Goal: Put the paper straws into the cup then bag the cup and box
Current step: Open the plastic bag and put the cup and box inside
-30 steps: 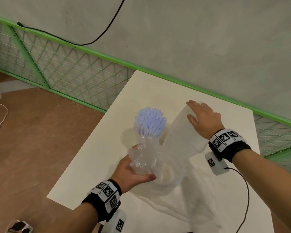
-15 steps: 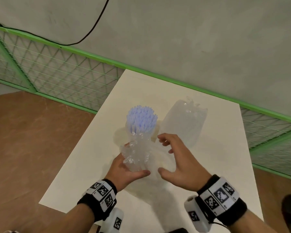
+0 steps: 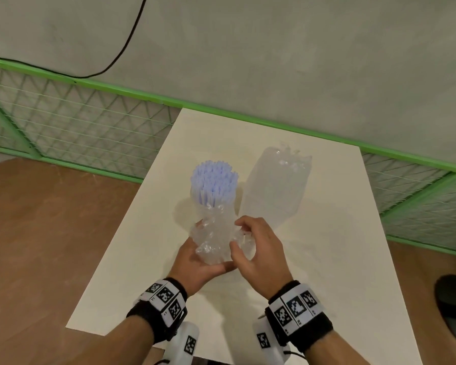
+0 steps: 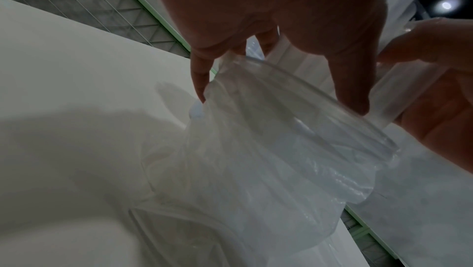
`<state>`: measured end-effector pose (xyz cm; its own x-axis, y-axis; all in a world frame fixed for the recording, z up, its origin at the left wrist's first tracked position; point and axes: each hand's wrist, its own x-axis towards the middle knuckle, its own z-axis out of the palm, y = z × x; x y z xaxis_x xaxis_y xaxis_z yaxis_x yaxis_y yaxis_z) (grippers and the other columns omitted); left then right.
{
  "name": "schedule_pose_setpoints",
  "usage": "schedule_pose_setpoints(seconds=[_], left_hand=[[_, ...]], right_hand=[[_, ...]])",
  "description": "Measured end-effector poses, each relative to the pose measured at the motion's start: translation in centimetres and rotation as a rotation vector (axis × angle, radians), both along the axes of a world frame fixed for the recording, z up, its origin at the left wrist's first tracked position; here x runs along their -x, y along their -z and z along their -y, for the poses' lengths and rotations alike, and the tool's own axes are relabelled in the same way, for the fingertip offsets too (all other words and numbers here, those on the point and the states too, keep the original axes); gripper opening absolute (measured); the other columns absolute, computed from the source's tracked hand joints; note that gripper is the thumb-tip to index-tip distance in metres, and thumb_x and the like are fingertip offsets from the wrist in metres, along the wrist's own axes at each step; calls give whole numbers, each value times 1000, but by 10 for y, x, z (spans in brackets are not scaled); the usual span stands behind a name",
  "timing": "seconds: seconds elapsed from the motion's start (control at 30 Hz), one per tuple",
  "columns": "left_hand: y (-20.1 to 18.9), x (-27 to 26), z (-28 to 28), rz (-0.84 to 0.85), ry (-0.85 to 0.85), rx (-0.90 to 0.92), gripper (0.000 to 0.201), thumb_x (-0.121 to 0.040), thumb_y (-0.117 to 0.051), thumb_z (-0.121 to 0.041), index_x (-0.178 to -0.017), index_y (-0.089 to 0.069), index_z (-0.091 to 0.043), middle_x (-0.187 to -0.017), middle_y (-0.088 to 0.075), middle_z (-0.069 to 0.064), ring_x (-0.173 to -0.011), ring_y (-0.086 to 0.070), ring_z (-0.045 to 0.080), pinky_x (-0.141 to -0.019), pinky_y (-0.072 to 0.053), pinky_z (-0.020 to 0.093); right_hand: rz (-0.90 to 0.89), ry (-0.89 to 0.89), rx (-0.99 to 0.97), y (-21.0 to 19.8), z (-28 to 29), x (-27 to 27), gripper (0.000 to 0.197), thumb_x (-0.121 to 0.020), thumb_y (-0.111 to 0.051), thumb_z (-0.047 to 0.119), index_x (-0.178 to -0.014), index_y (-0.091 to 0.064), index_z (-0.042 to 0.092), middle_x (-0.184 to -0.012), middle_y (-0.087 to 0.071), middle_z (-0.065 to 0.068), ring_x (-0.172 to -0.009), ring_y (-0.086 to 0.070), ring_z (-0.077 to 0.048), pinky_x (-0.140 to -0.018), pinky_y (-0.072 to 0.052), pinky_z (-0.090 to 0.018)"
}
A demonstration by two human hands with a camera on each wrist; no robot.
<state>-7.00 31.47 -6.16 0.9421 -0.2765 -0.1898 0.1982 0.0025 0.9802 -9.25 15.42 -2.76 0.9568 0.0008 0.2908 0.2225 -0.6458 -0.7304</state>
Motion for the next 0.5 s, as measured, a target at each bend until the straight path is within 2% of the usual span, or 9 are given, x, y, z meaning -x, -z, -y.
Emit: schedule_pose_setpoints(seconds=[0.07,0.17,0.23,0.3,0.43,0.5], left_hand=[[3,0,-2,-10,-2,-15,80,-62,-92,-4,-131,-53,-18,-116,-72,-2,-109,-68,14,-92,-54,26],[9,-1,-5,-39,0,-39,87,-60,-95,-13,-135,-51,-19,-120,-70,-1,-112,-67,13,-100,-52,36],[12,-2,-6,-55,-3,-52,89,-58,-96,-19,-135,-51,-20,-120,-70,-1,-112,-67,12,-102,-52,40],[12,-2,-6,-63,-7,-53,89,-58,-96,-20,-135,-51,-21,-120,-70,-1,-111,-67,12,-102,-51,40],[9,-3,-5,-53,-5,-38,87,-62,-94,-13,-136,-50,-22,-122,-69,-1,-113,-66,14,-102,-51,39],[10,-3,-5,-54,-3,-36,87,-62,-95,-14,-136,-50,-22,-123,-69,-1,-115,-65,14,-103,-50,40]], right_hand=[[52,30,-1,3,-1,0,26,-81,-68,11,-106,-60,16,-100,-54,8,-96,-55,-5,-86,-45,-18],[75,65,3,6,-2,0,19,-80,-61,11,-98,-58,16,-98,-55,7,-92,-54,-5,-83,-43,-15],[20,84,-6,8,-3,1,22,-81,-54,16,-101,-51,25,-97,-57,9,-91,-56,-7,-80,-44,-18],[-48,85,-24,7,-2,2,29,-83,-54,17,-108,-47,31,-96,-59,12,-92,-57,-6,-80,-43,-16],[7,7,13,4,-2,3,42,-88,-64,14,-124,-49,29,-99,-52,11,-94,-52,-1,-83,-38,-8],[44,-8,45,5,-2,2,38,-89,-66,15,-124,-56,25,-106,-50,11,-96,-51,2,-85,-38,-8]])
